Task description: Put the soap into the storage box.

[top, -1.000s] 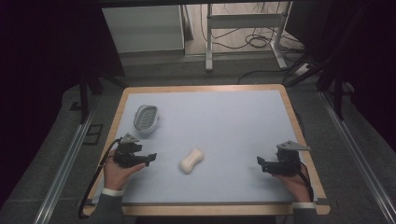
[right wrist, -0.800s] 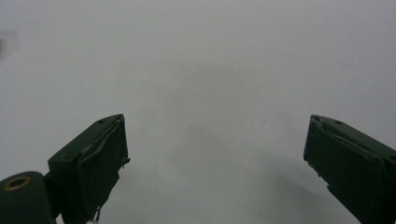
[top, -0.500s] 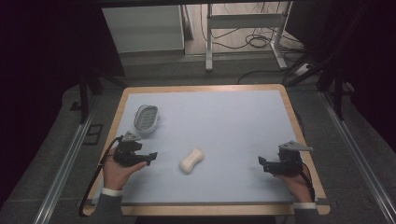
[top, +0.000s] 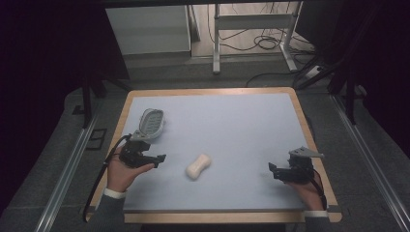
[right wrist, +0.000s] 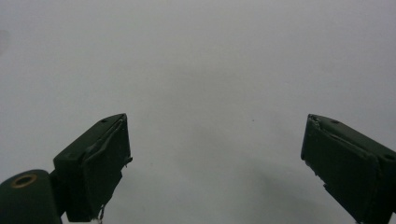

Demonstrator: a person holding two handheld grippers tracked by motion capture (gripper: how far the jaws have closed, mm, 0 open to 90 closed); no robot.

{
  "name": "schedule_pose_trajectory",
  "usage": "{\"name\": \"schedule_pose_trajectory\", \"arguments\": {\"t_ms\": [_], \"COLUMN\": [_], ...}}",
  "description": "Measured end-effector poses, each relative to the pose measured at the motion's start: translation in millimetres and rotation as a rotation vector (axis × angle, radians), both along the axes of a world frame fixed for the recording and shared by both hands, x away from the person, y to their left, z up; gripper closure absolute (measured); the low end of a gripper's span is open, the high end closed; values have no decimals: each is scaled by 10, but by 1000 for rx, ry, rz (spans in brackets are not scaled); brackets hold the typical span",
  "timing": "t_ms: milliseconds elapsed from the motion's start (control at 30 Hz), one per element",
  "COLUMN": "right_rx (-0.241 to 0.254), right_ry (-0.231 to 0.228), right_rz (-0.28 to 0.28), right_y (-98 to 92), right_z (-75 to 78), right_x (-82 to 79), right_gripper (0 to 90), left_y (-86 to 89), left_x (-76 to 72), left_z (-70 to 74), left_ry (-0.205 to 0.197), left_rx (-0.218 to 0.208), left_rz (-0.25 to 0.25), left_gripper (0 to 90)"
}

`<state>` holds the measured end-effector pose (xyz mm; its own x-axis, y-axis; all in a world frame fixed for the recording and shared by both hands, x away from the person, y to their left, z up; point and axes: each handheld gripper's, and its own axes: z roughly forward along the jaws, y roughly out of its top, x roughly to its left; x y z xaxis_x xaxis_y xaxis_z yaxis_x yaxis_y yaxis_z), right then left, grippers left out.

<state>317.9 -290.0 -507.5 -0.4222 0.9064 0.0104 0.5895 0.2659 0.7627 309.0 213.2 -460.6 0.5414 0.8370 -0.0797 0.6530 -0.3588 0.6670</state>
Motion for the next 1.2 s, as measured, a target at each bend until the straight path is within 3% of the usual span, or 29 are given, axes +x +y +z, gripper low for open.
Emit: {"name": "schedule_pose_trajectory", "arguments": {"t_ms": [400,1033,1200], "right_rx": [-7,-4,-10], "right_ry": [-6,-5,-1], "right_rz": [1,-19,-22], "right_y": [-14,-51,-49], "right_z": [10,17,11], "right_x": [-15,-16,-16], "right_gripper": [82,82,82], "left_y": [-146,-414,-521], "left_x": [69,199,208], "left_z": [83,2,44], "left_ry": [11,44,22], "left_rx": [32,81,91], "left_rz": [-36,-83,-99], "left_gripper": [244,249,255]}}
